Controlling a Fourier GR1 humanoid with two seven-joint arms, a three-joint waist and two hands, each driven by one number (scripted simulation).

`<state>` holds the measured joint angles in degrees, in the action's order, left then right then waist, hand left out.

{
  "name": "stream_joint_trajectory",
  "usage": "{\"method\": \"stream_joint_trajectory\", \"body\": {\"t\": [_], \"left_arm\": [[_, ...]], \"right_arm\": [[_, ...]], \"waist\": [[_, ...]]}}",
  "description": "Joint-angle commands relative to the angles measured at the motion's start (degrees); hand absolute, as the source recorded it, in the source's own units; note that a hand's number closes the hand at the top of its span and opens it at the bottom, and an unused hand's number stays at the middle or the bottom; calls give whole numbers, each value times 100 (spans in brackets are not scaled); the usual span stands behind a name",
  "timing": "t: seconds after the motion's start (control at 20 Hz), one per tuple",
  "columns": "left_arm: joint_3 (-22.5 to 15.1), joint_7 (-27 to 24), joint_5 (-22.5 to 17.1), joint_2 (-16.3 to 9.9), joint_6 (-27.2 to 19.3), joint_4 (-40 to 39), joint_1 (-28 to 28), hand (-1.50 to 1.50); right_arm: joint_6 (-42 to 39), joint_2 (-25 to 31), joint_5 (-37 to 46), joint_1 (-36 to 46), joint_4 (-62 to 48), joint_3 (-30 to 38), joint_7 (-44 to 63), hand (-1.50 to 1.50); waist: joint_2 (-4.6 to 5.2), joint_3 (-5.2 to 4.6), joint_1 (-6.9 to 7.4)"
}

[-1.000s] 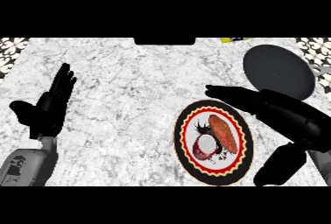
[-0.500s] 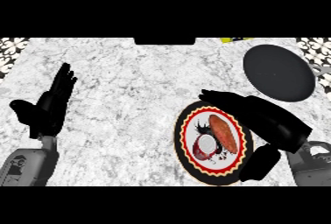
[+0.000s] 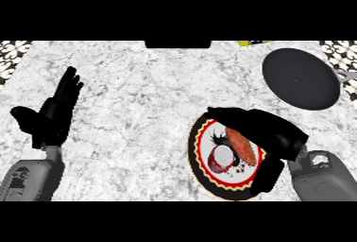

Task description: Pick the can from the plate and place it in the pan

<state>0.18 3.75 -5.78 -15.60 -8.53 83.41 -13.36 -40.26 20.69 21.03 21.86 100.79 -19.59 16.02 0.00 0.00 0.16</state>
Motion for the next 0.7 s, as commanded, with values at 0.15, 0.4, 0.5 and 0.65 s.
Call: {"method": "stream_joint_trajectory", "body": {"t": [0.15, 0.4, 0.5, 0.65], "left_arm": [[337, -34, -14, 20, 259, -254, -175, 0], [49, 259, 293, 275, -57, 158, -39, 0], [65, 52, 245, 304, 81, 219, 171, 0], [439, 180, 73, 43, 334, 125, -38, 0]], "right_arm": [[-70, -14, 806, -140, -464, 49, -867, -150], [-331, -50, 1198, -320, 106, -371, -202, -150], [-239, -208, 1550, -272, -3, -594, -109, -150], [-163, -334, 1867, -257, -334, -599, -320, -150]], "waist": [[2, 0, -11], [-9, 1, -33], [-8, 0, -11], [-3, 0, -11]]}}
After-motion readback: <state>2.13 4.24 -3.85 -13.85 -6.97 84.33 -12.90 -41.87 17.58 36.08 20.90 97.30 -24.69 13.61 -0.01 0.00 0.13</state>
